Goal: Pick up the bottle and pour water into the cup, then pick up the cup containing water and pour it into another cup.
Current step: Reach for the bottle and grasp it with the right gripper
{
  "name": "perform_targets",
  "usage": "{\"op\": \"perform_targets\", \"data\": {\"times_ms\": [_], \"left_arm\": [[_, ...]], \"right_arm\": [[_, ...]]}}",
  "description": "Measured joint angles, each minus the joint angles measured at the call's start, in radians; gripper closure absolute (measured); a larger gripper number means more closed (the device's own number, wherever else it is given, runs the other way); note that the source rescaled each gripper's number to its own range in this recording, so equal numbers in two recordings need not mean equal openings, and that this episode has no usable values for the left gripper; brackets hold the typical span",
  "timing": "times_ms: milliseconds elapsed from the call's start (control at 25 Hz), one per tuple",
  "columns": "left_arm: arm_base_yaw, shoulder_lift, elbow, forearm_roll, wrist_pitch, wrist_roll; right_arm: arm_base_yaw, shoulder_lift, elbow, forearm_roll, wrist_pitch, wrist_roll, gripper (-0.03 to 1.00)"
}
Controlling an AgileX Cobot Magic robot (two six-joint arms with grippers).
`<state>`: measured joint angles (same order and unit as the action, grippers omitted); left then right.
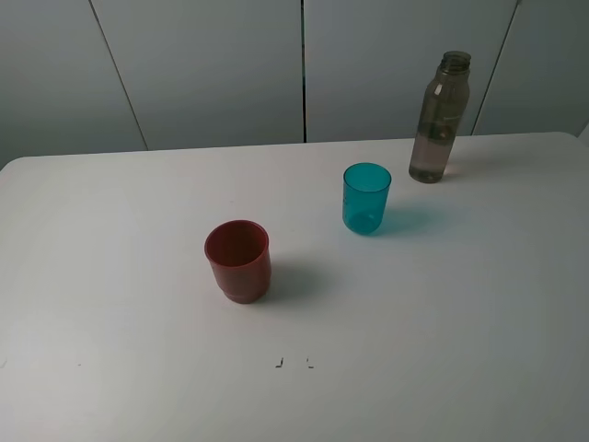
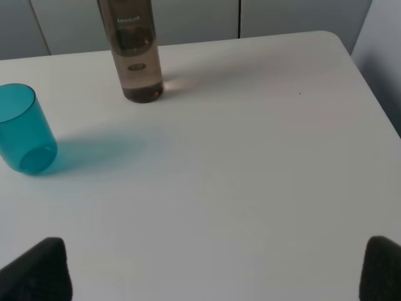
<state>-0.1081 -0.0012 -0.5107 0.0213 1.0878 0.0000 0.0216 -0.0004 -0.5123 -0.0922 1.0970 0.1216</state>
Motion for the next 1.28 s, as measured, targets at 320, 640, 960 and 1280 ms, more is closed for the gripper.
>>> {"op": "perform_targets", "data": {"times_ms": [320, 640, 960, 1280], "left_arm": [[0.000, 0.000, 0.000, 0.000, 0.000, 0.000], [0.000, 0.000, 0.000, 0.000, 0.000, 0.000], [0.000, 0.000, 0.000, 0.000, 0.000, 0.000], [0.000, 0.000, 0.000, 0.000, 0.000, 0.000]], "right_arm": [[0.000, 0.000, 0.000, 0.000, 0.000, 0.000, -0.03], [0.000, 0.000, 0.000, 0.000, 0.000, 0.000, -0.03], [0.000, 0.000, 0.000, 0.000, 0.000, 0.000, -0.03], [0.000, 0.000, 0.000, 0.000, 0.000, 0.000, -0.03]]}}
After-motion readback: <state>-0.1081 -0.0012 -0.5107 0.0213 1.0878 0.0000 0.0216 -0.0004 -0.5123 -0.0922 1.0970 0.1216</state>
